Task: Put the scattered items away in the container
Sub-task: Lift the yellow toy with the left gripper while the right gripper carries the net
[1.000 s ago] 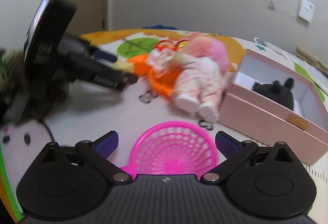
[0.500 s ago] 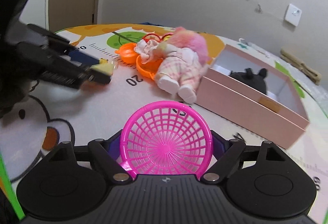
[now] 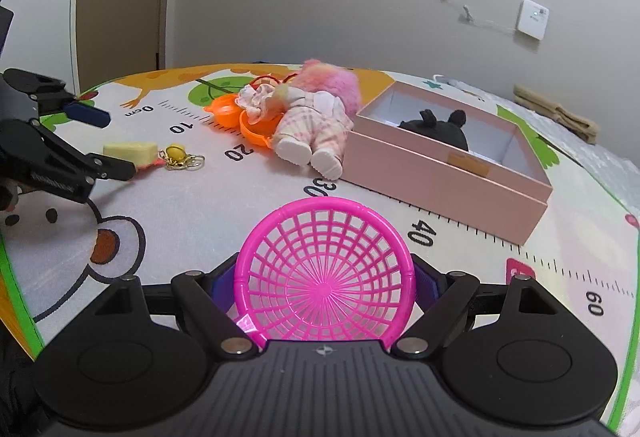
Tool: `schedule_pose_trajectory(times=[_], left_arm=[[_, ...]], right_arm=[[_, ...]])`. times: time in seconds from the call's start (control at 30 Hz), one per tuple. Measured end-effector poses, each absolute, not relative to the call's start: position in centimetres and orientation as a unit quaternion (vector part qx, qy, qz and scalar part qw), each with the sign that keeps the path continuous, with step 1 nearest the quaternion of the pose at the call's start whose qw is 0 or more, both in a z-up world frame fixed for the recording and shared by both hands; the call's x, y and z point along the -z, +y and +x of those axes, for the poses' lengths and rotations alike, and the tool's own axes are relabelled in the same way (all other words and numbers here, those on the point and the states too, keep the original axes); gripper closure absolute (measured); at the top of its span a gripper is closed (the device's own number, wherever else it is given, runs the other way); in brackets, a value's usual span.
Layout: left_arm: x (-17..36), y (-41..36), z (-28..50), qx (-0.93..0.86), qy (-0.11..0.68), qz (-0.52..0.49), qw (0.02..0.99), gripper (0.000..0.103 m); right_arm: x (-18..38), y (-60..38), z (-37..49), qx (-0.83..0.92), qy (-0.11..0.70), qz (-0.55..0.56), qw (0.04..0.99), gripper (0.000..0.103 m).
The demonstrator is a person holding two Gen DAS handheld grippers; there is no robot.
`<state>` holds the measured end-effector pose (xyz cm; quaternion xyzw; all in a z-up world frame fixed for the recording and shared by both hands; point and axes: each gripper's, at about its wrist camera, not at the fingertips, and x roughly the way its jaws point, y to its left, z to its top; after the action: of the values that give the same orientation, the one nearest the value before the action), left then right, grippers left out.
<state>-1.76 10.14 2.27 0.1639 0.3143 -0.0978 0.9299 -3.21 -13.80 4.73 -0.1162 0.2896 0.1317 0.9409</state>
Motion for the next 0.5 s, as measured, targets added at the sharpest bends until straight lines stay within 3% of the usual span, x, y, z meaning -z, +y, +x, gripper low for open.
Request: schedule_pose_trajectory(times=[0.03, 0.3, 0.37, 0.43, 0.5], left_arm=[[-2.5, 10.2, -1.8, 0.106, 0.319, 0.142, 0.931, 0.008], [-1.0, 8.8, 0.1, 0.075, 0.339, 0.097, 0.933, 0.009], [-0.8, 8.9, 0.3, 0.073, 0.338, 0.086, 0.935, 0.015], [-0.8, 9.1, 0.4, 0.071, 0.334, 0.081, 0.936, 0.031], [-1.0, 9.2, 0.3, 0.072, 0.329, 0.082, 0.938, 0.040]], right_arm=[[-4.6, -13.8, -3.2, -0.131, 0.289, -0.116, 0.941, 0.020], [-3.8, -13.5, -3.1, -0.122, 0.299, -0.128, 0.938, 0.019], [-3.6, -13.4, -3.1, -0.119, 0.302, -0.131, 0.937, 0.017], [-3.4, -13.4, -3.1, -0.117, 0.305, -0.135, 0.936, 0.015], [-3.3, -13.3, -3.1, -0.115, 0.307, -0.138, 0.935, 0.015]])
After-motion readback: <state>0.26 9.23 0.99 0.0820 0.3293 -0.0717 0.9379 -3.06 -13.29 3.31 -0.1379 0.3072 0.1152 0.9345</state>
